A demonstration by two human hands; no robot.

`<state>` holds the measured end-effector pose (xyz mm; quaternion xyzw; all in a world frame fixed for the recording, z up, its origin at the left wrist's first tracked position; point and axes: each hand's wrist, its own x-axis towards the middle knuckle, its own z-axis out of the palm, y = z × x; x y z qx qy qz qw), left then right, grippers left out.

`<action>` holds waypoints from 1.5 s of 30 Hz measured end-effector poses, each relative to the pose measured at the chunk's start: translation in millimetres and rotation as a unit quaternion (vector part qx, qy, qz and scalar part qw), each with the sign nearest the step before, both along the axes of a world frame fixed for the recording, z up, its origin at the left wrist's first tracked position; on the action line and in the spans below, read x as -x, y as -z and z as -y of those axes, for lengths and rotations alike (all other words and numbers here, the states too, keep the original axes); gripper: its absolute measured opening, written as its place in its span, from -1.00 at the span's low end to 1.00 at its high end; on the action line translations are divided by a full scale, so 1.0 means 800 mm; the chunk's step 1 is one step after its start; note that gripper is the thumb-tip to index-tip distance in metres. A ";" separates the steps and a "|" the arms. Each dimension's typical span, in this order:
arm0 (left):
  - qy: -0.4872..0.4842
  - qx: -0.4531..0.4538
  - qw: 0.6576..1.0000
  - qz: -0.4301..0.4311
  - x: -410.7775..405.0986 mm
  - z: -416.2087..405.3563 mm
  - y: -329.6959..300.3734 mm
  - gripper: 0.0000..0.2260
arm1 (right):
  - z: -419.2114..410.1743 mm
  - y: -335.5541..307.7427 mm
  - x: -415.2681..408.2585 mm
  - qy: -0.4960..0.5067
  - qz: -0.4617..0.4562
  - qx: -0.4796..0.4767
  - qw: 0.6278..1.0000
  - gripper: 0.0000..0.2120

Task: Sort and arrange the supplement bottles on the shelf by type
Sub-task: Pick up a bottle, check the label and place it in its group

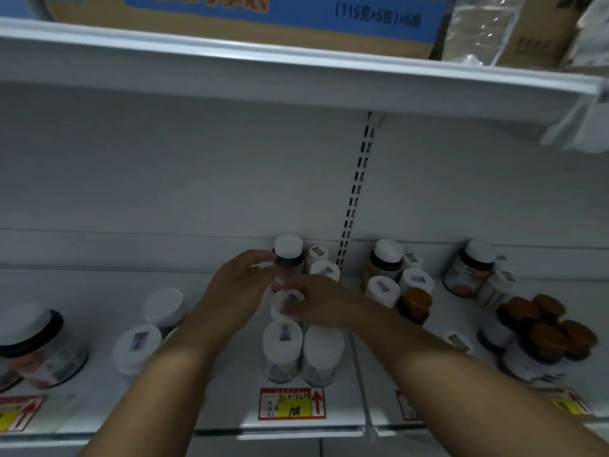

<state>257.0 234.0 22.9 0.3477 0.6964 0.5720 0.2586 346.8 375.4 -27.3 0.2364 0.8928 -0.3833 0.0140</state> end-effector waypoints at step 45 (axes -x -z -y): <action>0.131 -0.164 0.937 0.278 -0.192 -0.034 0.025 -0.71 | -0.032 -0.108 -0.208 0.118 -0.355 0.396 0.839 -0.85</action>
